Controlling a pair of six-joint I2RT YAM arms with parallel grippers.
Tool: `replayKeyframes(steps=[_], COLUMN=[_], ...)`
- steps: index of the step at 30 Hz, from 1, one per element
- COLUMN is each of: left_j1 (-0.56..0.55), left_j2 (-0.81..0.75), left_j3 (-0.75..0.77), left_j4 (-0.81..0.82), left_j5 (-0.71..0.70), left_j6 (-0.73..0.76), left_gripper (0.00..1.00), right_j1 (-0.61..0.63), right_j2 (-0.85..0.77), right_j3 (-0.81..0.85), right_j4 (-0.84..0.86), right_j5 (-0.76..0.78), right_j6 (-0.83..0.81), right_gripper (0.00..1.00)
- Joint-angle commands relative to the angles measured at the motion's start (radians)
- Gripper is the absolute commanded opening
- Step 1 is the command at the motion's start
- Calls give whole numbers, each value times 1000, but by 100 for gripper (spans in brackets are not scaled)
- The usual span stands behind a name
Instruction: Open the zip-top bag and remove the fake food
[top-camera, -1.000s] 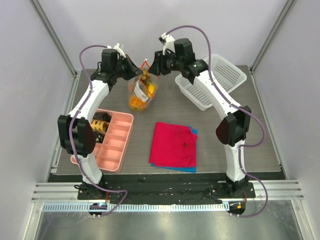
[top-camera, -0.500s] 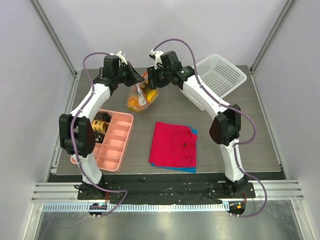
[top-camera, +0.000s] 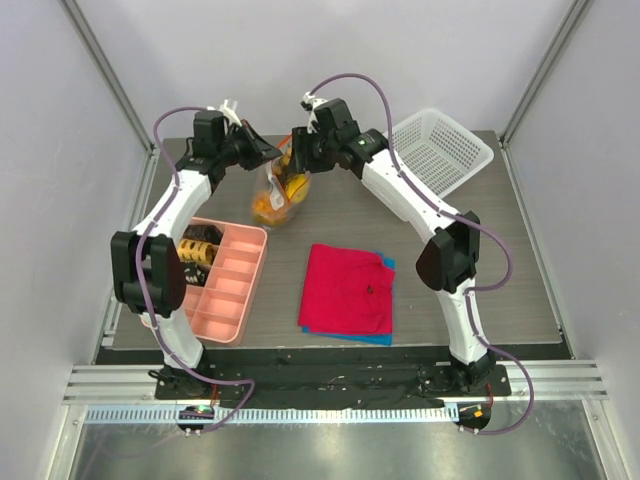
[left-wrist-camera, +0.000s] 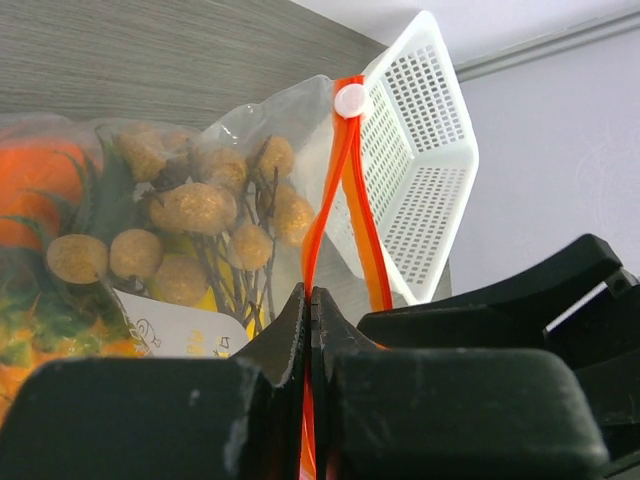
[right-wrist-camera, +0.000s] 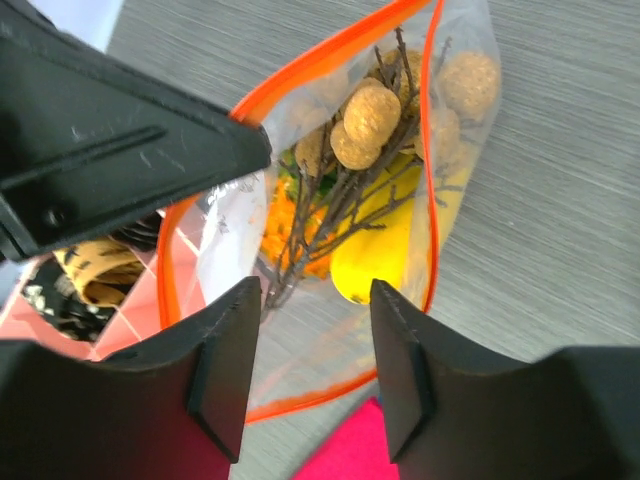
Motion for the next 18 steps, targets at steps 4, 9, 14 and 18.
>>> replayKeyframes(steps=[4, 9, 14, 18], left_j1=[3, 5, 3, 3], left_j2=[-60, -73, -71, -73], left_j3=[-8, -26, -40, -45], left_j4=[85, 117, 142, 145], left_j5=[48, 52, 63, 68], left_j6=[-21, -30, -52, -52], left_gripper=[0, 0, 0, 0], right_j1=[-1, 7, 13, 13], right_j2=[66, 63, 78, 152], right_j3=[56, 3, -9, 60], right_j4=[38, 45, 57, 54], right_j5=[-98, -70, -10, -38], right_j6=[142, 157, 162, 195], right_gripper=[58, 58, 61, 59])
